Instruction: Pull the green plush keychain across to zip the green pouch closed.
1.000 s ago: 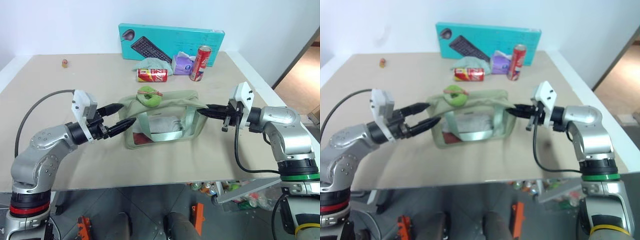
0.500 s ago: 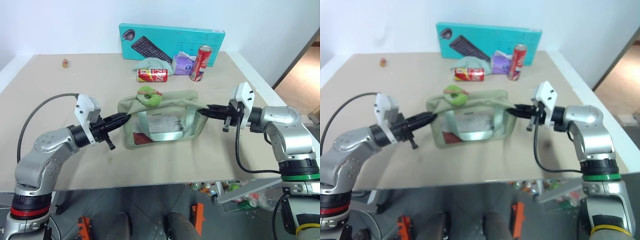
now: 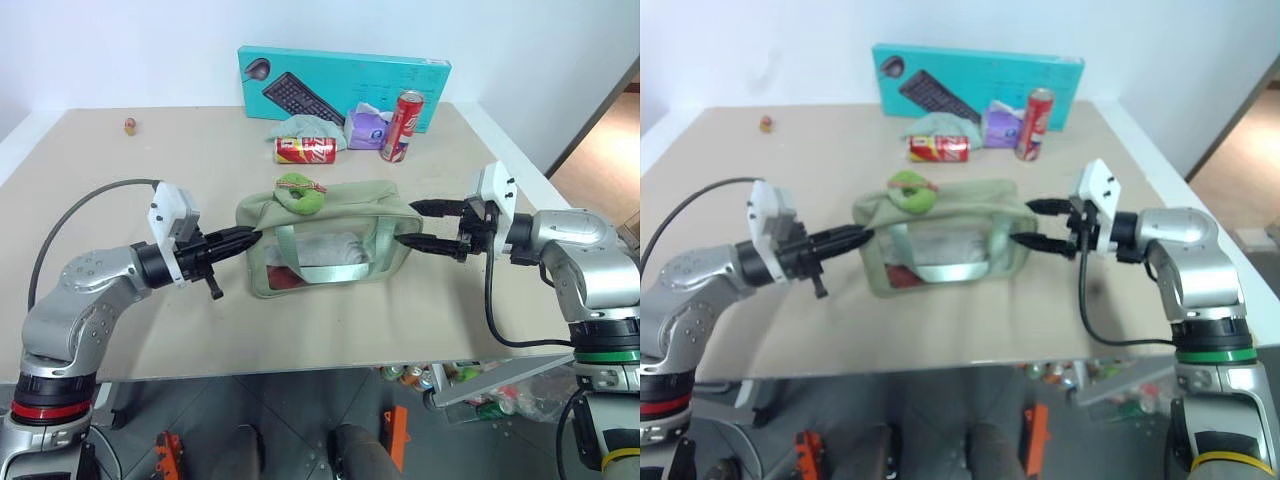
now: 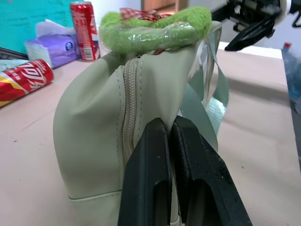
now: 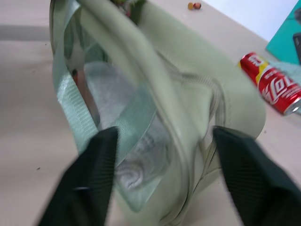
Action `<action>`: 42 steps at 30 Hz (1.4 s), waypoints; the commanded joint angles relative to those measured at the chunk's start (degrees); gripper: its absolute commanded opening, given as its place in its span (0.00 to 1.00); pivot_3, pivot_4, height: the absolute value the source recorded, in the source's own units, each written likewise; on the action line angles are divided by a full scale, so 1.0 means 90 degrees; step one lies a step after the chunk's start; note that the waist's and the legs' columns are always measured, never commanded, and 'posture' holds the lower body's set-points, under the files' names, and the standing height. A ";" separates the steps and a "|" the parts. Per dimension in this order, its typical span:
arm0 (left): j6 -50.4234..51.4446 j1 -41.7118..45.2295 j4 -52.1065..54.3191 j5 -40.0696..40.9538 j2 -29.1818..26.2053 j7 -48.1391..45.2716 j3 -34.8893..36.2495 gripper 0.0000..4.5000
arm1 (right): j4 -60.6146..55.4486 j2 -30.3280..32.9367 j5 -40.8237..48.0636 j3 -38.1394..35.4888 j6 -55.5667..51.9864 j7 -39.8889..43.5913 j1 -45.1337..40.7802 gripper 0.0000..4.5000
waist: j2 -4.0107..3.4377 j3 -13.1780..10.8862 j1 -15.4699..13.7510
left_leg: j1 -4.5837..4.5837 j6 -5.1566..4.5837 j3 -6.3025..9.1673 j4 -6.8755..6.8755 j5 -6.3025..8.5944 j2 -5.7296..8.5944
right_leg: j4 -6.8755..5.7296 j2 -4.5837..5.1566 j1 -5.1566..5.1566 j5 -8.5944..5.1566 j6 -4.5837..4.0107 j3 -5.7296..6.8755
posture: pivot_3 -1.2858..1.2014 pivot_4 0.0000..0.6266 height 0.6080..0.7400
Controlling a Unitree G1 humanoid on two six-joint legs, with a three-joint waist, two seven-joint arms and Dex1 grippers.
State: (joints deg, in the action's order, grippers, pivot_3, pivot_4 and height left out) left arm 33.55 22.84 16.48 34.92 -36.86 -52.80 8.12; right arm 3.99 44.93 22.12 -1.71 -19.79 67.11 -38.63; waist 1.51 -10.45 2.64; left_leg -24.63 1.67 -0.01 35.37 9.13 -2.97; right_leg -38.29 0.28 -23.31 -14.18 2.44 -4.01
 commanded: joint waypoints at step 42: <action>-0.0323 0.0536 -0.0418 -0.0194 -0.0007 -0.0169 -0.0409 0.00 | -0.0292 -0.1706 -0.0501 0.1048 0.0607 -0.0433 -0.1340 0.02 | 0.0002 0.0001 -0.0055 | -0.0013 0.0004 0.0005 -0.0002 0.0003 0.0001 | 0.0009 0.0007 -0.0003 -0.0004 0.0002 0.0012 | 0.52 0.24 1.00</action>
State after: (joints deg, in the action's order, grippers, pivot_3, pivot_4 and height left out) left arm 31.11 26.82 12.31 33.62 -37.11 -54.66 4.71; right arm 2.45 29.55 17.67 9.12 -16.01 63.50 -50.22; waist 1.53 -10.44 2.14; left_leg -24.75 1.70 0.04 35.35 9.15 -2.96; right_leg -38.21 0.34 -23.34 -14.21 2.45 -3.91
